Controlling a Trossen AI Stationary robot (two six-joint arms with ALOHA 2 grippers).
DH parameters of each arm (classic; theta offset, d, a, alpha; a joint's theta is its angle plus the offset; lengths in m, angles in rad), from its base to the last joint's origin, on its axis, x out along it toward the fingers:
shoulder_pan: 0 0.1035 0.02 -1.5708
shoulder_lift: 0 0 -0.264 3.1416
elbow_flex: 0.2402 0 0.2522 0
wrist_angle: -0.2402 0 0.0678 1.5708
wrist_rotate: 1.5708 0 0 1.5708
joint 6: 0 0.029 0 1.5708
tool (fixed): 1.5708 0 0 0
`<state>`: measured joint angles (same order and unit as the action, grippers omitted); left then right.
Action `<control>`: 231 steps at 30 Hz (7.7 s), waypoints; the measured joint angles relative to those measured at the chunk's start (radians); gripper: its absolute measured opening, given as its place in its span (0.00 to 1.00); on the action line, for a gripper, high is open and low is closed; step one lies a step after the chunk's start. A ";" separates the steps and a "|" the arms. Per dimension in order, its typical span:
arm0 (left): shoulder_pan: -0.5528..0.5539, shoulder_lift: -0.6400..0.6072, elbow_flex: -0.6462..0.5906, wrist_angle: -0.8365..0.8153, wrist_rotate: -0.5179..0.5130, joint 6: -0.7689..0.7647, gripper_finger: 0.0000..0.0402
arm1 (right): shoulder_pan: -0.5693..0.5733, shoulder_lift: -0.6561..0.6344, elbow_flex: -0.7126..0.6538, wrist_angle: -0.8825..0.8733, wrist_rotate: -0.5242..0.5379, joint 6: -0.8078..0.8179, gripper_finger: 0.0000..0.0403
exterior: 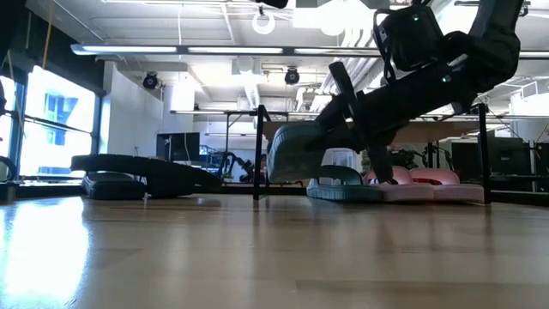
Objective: Pick and place slides into the shelf
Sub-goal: Put the green slide under the shelf
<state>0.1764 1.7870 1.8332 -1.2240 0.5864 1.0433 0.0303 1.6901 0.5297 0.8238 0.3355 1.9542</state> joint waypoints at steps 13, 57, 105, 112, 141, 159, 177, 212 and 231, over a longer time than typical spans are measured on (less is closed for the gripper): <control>0.000 0.000 0.000 0.003 -0.004 0.000 0.38 | -0.026 0.064 0.035 0.028 -0.048 0.020 0.09; 0.000 0.000 0.000 0.046 -0.004 -0.003 0.38 | -0.061 0.159 0.045 0.038 0.126 0.065 0.09; 0.000 0.000 0.000 0.045 -0.004 -0.004 0.38 | 0.039 0.137 0.046 -0.081 0.298 0.082 0.41; 0.000 0.000 0.000 0.046 -0.004 -0.004 0.38 | 0.086 0.085 0.046 -0.257 0.336 0.141 0.41; 0.000 0.000 0.000 0.048 -0.004 -0.004 0.38 | 0.274 0.087 0.325 -0.955 0.381 0.218 0.41; 0.000 0.000 0.000 0.021 -0.029 0.013 0.38 | 0.493 0.086 0.747 -1.765 0.322 -0.206 0.14; 0.001 0.000 -0.033 -0.035 -0.162 0.052 0.38 | 0.538 0.091 0.430 -1.259 0.303 -0.277 0.00; 0.000 0.000 -0.102 0.064 -0.180 -0.005 0.38 | 0.090 0.229 0.352 -0.632 0.248 -0.873 0.00; 0.000 0.000 -0.102 0.073 -0.199 -0.028 0.38 | 0.013 0.241 0.352 -0.615 0.260 -0.833 0.00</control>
<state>0.1764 1.7874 1.7309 -1.1507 0.3876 1.0157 0.0433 1.9312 0.8822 0.2085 0.5951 1.1210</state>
